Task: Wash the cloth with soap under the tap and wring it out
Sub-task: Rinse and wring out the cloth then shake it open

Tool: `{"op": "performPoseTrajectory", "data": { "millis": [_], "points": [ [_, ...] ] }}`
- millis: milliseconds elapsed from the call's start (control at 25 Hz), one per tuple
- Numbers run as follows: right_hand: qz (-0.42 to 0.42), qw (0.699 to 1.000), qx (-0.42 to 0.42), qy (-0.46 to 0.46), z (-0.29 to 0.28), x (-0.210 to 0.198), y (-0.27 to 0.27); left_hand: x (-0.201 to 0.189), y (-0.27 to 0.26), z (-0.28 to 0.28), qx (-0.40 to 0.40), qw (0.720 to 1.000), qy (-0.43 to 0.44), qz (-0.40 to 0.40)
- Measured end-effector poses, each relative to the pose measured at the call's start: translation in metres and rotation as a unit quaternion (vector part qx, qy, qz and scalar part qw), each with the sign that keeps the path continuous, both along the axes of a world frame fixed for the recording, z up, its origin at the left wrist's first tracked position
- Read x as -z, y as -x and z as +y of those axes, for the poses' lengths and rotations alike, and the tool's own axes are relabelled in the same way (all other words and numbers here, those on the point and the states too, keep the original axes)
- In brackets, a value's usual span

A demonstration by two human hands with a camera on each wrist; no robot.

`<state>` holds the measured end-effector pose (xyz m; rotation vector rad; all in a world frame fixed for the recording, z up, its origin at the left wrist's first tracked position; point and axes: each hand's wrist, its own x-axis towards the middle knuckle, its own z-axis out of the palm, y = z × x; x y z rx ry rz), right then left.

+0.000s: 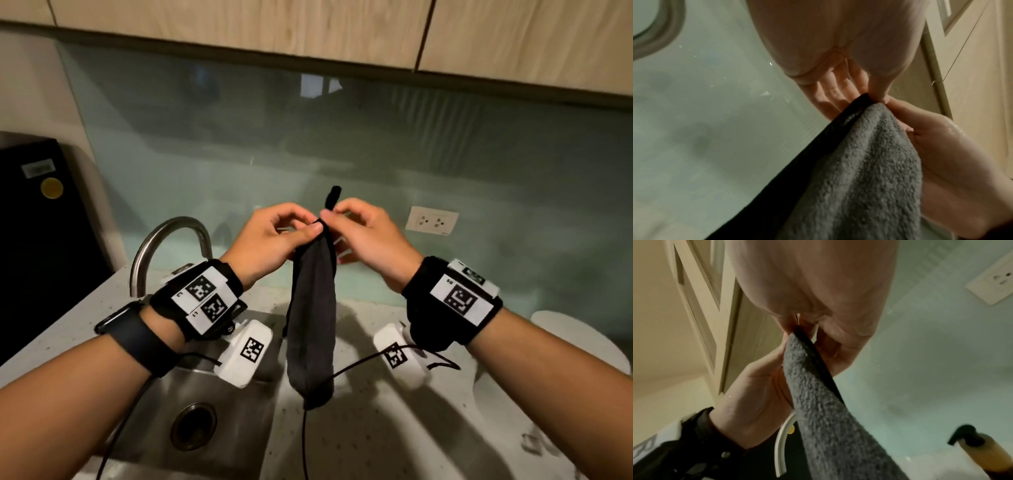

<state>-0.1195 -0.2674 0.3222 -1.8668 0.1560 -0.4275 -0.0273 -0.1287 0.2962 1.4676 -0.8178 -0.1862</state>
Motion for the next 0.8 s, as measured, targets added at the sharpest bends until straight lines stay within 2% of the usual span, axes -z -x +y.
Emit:
{"op": "performPoseTrajectory", "data": {
  "millis": [80, 200, 440, 640, 800],
  "points": [
    [-0.049, 0.999, 0.018, 0.008, -0.014, -0.015, 0.003, -0.013, 0.005, -0.011, -0.012, 1.000, -0.015, -0.018],
    [-0.074, 0.996, 0.021, 0.035, -0.034, -0.034, 0.010, -0.037, 0.012, -0.028, 0.003, 1.000, 0.007, -0.010],
    [-0.139, 0.982, 0.107, 0.063, -0.068, -0.067, 0.008, -0.091, 0.012, -0.078, 0.017, 0.998, 0.008, -0.058],
    [-0.101, 0.983, 0.149, 0.038, -0.102, -0.071, -0.015, -0.101, -0.019, -0.117, 0.009, 1.000, 0.007, -0.027],
    [-0.083, 0.987, 0.133, -0.034, -0.109, -0.067, -0.039, -0.093, -0.054, -0.131, 0.038, 0.999, -0.022, -0.019]
  ]
}}
